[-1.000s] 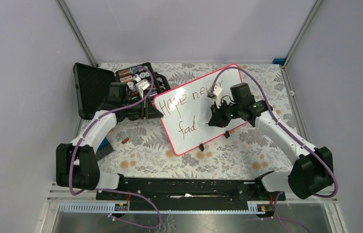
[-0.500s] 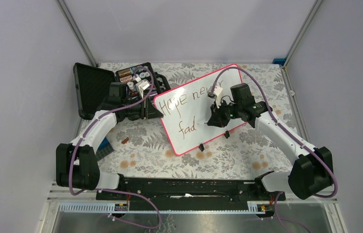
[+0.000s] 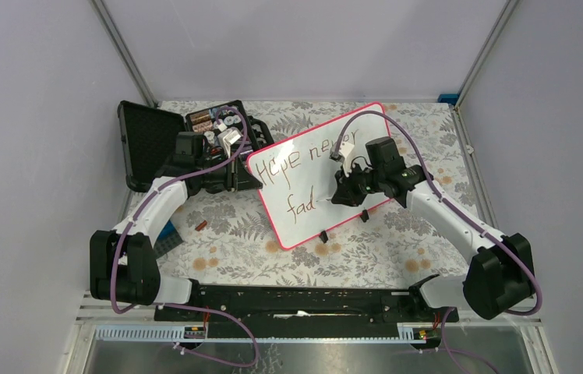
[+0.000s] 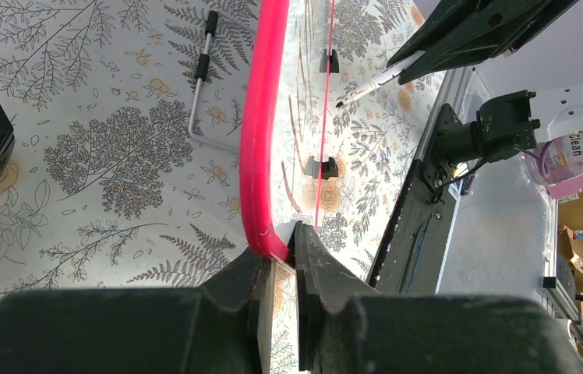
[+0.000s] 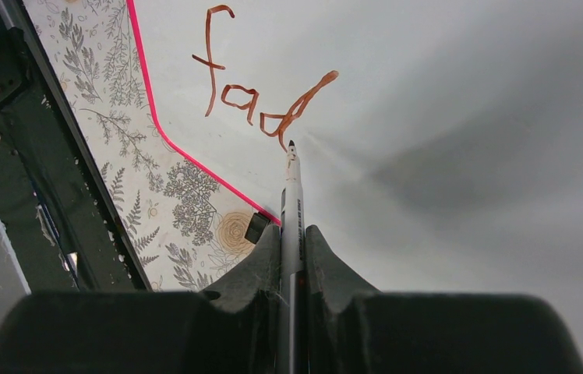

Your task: Write a sentence on the whiteboard

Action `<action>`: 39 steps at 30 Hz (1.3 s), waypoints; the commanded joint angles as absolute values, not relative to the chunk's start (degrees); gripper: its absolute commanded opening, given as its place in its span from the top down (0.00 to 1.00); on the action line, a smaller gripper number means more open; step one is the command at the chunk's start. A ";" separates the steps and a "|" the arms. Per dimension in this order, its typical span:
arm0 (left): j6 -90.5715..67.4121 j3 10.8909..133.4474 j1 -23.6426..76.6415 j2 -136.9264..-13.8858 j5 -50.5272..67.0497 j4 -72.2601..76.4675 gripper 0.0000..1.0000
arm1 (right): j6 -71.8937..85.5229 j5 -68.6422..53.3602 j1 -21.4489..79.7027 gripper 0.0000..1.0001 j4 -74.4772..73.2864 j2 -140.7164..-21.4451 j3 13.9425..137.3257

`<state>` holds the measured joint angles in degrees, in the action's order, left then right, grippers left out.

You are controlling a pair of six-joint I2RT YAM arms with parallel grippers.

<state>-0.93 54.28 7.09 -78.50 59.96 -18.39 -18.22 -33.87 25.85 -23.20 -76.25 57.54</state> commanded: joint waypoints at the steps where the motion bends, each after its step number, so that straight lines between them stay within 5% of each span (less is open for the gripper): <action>1: 3.87 55.46 8.79 -79.28 58.21 -18.02 1.00 | -18.76 -32.80 27.01 1.00 -21.19 -77.18 57.37; 39: 3.87 55.72 9.05 -79.90 58.12 -18.01 1.00 | -21.55 -27.87 21.97 1.00 -22.68 -77.18 59.59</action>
